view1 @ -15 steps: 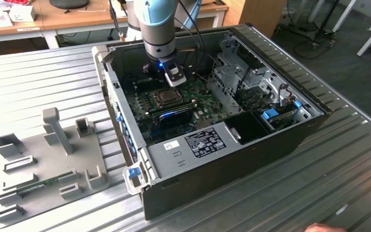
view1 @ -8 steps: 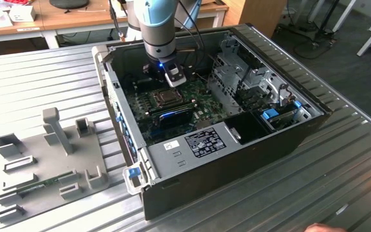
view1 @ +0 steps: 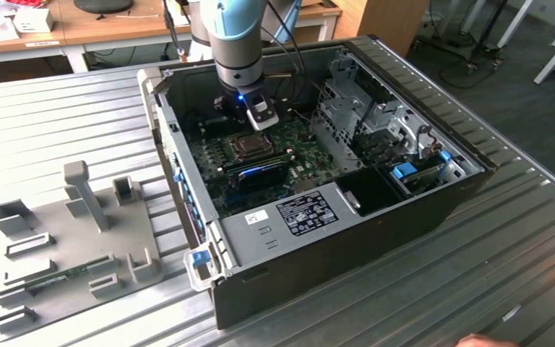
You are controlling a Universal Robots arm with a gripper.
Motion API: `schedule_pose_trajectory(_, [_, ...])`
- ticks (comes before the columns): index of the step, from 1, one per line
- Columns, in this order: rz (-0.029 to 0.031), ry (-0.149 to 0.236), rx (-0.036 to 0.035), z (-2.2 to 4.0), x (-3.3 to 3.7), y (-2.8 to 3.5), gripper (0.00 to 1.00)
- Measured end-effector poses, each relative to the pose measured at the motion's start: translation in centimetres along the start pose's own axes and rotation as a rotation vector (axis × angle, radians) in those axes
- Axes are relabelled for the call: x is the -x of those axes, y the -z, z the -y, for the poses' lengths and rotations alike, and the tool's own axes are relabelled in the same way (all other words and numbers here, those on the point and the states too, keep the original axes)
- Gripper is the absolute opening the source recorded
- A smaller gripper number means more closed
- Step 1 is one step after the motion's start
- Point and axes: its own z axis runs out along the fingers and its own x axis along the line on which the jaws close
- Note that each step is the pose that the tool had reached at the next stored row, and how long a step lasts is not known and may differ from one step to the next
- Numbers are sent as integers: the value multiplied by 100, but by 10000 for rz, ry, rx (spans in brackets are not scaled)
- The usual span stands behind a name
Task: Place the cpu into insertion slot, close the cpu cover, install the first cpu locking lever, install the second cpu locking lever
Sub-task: 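Install the first cpu locking lever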
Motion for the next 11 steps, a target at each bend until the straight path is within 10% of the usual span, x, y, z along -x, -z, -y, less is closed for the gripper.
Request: schedule_pose_trajectory(11, [15,-20,-19,-25,8,60,11])
